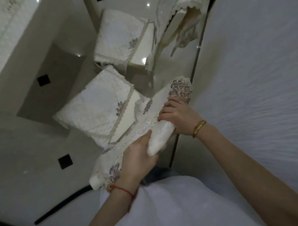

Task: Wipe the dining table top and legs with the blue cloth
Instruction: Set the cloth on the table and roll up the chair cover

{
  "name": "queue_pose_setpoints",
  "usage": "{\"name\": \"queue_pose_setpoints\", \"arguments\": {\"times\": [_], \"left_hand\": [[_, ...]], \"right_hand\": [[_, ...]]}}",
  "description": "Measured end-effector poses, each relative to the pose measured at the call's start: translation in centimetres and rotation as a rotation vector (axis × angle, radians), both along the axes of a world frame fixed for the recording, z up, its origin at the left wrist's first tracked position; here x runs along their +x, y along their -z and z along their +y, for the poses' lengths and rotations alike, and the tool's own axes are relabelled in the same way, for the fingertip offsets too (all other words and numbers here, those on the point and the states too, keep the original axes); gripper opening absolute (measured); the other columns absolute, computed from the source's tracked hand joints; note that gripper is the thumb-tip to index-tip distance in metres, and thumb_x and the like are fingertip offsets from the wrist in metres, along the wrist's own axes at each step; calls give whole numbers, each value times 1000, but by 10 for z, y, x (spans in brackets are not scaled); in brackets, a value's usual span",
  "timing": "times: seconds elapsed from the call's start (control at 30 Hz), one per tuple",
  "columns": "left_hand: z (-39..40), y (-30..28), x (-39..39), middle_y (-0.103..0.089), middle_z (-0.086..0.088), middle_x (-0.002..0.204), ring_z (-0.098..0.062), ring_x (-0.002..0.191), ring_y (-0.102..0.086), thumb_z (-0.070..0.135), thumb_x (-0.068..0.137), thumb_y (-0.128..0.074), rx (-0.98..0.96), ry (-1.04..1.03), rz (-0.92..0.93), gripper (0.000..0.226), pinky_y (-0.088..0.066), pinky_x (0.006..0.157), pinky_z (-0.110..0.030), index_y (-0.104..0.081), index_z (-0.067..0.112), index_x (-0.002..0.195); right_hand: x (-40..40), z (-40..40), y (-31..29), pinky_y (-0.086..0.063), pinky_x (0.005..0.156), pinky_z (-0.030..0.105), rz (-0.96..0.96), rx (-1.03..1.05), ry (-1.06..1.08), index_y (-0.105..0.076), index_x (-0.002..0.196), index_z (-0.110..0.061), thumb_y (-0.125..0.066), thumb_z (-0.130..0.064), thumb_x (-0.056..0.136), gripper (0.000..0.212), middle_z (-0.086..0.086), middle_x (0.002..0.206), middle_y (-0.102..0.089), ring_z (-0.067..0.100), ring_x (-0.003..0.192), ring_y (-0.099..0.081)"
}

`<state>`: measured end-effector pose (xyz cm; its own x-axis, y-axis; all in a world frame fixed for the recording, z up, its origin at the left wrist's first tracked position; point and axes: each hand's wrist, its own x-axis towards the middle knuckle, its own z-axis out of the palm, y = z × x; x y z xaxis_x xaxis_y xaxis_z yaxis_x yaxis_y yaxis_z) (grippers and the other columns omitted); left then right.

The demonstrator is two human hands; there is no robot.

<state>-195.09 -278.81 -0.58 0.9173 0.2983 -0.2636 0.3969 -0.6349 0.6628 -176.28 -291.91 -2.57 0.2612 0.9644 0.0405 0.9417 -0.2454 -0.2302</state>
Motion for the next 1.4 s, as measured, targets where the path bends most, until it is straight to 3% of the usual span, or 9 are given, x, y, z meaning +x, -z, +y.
{"name": "queue_pose_setpoints", "arguments": {"times": [0.2,0.43,0.7,1.0,1.17,1.27,1.4], "left_hand": [[23,-10,30,-74,3,102,-21,89,-69,49,69,-49,4,-87,-82,59,-57,69,-34,-58,35,126],[71,-8,58,-73,2,111,-17,99,-68,37,74,-70,34,-165,-81,58,-55,78,-28,-59,33,130],[136,8,93,-73,1,112,-17,98,-70,32,75,-68,53,-285,-118,58,-58,77,-34,-57,31,132],[227,8,147,-76,-2,100,-17,83,-72,40,71,-58,83,-399,-177,60,-59,68,-34,-62,23,127],[273,8,158,-73,5,111,-12,94,-70,52,74,-53,108,-437,-174,60,-58,73,-32,-61,29,129],[300,7,161,-72,7,114,-12,97,-70,58,74,-49,150,-502,-145,62,-55,76,-25,-61,31,129],[332,0,168,-75,6,107,-13,92,-70,48,77,-66,217,-586,-114,50,-44,69,-19,-64,33,125]], "right_hand": [[38,34,-1,-24,108,39,27,43,-32,-74,89,-22,-89,-42,52,44,-4,89,-70,26,90,-62],[80,93,-1,-28,98,33,59,28,-123,-73,88,-19,-83,-55,56,49,-3,89,-68,25,88,-57],[128,182,6,-25,96,28,65,75,-234,-74,85,-18,-88,-47,52,47,-2,87,-70,26,84,-60],[187,298,-3,-28,89,30,80,51,-320,-74,84,-17,-87,-44,49,46,-1,87,-71,26,83,-62],[201,354,-2,-29,89,34,98,30,-348,-74,84,-18,-73,-45,56,39,1,86,-71,31,84,-62],[206,389,-3,-38,90,41,102,-20,-383,-74,89,-19,-81,-52,54,48,0,90,-72,29,90,-60],[217,434,-4,-41,88,42,97,-32,-465,-74,93,-21,-83,-53,54,51,-1,93,-72,28,91,-62]]}}
